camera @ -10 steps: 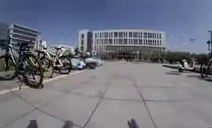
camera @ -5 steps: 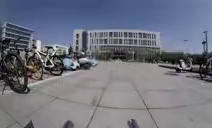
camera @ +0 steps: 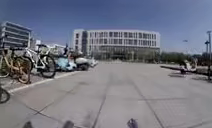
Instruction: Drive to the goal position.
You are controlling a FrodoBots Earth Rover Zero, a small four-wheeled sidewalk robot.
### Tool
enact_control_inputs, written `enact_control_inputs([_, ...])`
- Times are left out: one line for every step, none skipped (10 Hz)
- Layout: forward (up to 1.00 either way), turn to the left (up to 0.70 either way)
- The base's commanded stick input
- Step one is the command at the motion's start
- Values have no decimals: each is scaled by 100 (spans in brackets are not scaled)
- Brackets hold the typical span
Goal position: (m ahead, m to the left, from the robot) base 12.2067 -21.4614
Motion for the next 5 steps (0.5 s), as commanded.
enact_control_inputs([100,-2])
enact_control_inputs([100,-1])
enact_control_inputs([100,0])
enact_control_inputs([100,0])
enact_control_inputs([100,0])
